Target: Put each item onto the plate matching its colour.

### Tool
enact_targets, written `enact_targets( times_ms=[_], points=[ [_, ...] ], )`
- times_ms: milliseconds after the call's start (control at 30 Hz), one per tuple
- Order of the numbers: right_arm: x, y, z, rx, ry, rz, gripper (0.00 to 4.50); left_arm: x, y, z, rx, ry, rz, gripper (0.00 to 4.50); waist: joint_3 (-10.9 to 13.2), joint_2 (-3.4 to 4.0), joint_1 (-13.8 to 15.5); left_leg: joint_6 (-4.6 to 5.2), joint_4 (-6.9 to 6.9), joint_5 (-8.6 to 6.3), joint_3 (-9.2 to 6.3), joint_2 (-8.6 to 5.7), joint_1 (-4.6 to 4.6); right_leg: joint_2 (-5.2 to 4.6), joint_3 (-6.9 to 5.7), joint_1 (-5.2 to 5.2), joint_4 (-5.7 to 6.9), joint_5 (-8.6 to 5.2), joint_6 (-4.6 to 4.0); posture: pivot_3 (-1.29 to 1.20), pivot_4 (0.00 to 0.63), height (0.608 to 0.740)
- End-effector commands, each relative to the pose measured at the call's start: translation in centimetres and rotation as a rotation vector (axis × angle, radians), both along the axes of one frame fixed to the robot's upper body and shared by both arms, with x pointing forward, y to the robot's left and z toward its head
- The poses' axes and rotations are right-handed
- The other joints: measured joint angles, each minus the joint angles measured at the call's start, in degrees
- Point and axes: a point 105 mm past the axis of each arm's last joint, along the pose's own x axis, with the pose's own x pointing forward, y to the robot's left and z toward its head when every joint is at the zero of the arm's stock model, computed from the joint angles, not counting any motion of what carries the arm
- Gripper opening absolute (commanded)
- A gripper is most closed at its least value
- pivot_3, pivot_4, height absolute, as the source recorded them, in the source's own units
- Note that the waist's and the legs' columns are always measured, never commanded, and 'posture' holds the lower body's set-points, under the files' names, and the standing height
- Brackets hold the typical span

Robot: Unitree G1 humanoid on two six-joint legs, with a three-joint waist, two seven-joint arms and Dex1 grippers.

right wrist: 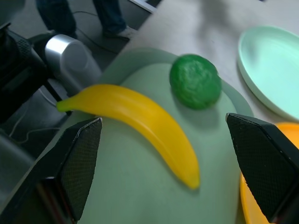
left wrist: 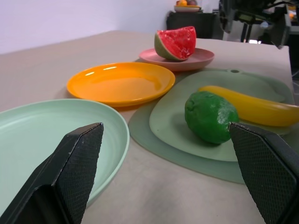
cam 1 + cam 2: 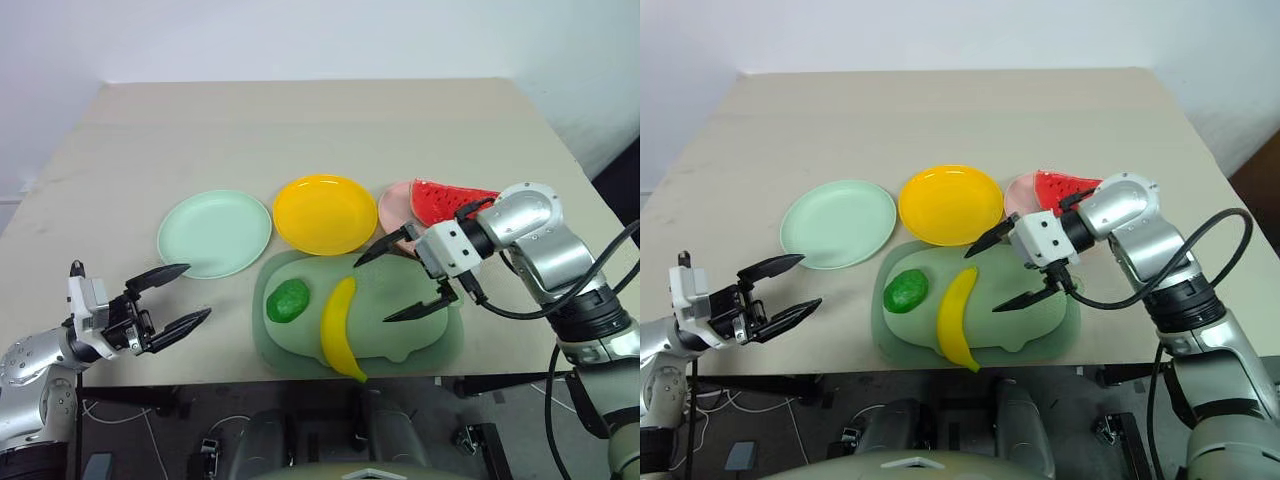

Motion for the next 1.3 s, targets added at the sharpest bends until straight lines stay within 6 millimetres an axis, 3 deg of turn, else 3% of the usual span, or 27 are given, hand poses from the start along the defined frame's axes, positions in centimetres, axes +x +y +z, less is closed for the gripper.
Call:
enact_targets(
  times_ms=[33, 367, 933, 1033, 1233, 1300],
  points=[
    [-0.5, 1.7, -0.3, 0.001, -0.018, 0.078, 4.47, -0.2, -0.5, 1.0, 0.017, -0.037, -0.019, 4.50, 0.0, 0.00, 0.0, -0.01, 0.00, 0.01, 0.00, 0.00, 0.00, 0.00, 0.00, 0.00, 0.01, 0.00, 0.00, 0.00, 0.150, 0.736],
    [0.0, 4.2, -3.8, -0.058, -0.015, 0.134, 4.47, -0.3, -0.7, 1.1, 0.012, -0.040, -0.007, 4.50, 0.0, 0.00, 0.0, -0.04, 0.00, 0.03, -0.01, -0.01, 0.00, 0.02, -0.01, 0.00, 0.02, 0.00, 0.00, 0.00, 0.150, 0.736],
    [0.6, 5.7, -7.8, -0.167, 0.007, 0.183, 4.47, -0.9, 0.1, 0.2, 0.005, -0.037, 0.023, 4.50, 0.0, 0.00, 0.0, -0.12, 0.00, 0.07, -0.01, -0.01, 0.03, 0.03, -0.01, 0.01, 0.06, 0.00, -0.01, 0.00, 0.150, 0.736],
    [0.7, 5.5, -8.5, -0.189, 0.015, 0.171, 3.90, -1.1, 0.3, -0.1, 0.004, -0.036, 0.030, 4.50, 0.0, 0.00, -0.1, -0.12, 0.00, 0.07, -0.01, -0.01, 0.09, 0.03, -0.01, 0.06, 0.06, -0.01, -0.02, 0.00, 0.150, 0.736],
    [0.8, 4.9, -8.6, -0.208, 0.036, 0.155, 1.87, -1.1, 0.5, -0.5, 0.002, -0.035, 0.037, 4.50, 0.0, 0.00, -0.1, -0.12, 0.00, 0.06, -0.02, -0.01, 0.19, 0.04, 0.00, 0.13, 0.09, -0.01, -0.03, 0.00, 0.150, 0.736],
    [0.8, 4.7, -8.6, -0.210, 0.037, 0.151, 1.62, -1.1, 0.5, -0.5, 0.002, -0.036, 0.039, 4.50, 0.0, 0.00, -0.1, -0.11, -0.01, 0.06, -0.02, -0.01, 0.26, 0.03, -0.01, 0.20, 0.08, -0.01, -0.03, 0.00, 0.150, 0.736]
  ],
)
